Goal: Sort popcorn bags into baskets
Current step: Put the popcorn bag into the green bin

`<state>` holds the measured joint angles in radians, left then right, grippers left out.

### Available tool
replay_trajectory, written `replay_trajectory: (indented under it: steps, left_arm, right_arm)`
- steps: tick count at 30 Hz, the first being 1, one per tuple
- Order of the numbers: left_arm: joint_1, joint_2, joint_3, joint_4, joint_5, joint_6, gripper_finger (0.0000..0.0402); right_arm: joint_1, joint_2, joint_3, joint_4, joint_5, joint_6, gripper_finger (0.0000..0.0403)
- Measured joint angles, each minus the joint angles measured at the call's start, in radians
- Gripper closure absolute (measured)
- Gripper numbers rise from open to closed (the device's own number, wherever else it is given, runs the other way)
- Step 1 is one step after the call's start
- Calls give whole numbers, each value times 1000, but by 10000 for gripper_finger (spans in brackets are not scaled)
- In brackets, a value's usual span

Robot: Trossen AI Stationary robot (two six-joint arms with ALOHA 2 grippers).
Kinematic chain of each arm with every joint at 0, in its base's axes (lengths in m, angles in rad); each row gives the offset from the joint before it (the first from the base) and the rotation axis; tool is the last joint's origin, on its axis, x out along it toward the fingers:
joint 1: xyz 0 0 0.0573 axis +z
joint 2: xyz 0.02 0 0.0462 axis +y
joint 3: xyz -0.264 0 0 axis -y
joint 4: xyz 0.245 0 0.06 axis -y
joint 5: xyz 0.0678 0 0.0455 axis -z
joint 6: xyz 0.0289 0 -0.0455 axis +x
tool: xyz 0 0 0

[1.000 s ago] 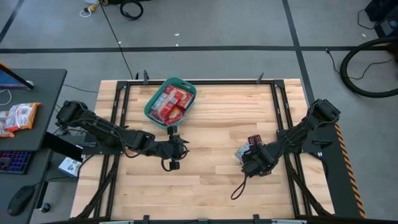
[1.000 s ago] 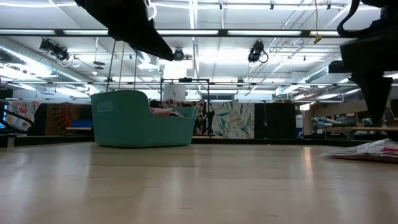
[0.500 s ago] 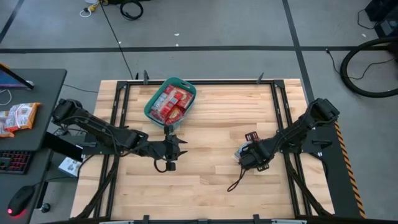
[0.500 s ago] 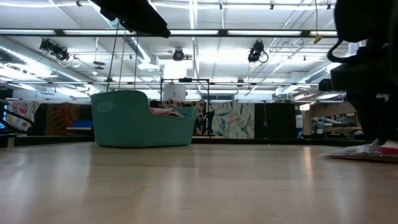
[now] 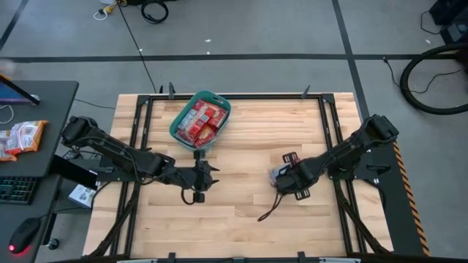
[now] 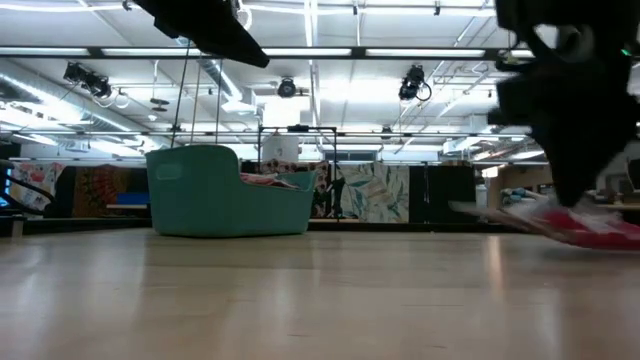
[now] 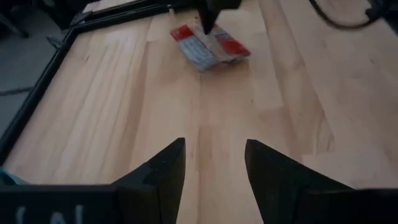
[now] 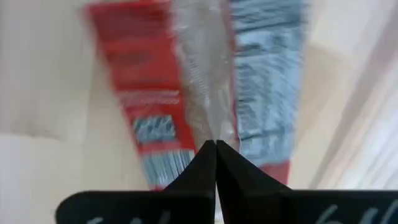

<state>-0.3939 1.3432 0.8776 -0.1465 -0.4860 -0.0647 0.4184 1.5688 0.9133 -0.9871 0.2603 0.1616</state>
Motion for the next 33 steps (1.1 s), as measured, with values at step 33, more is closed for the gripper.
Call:
replay_trajectory:
  steps: [33]
  left_arm:
    - [-23,298,0,493,-164,737,116]
  right_arm:
    - [-159,0,348,213,-402,0,402]
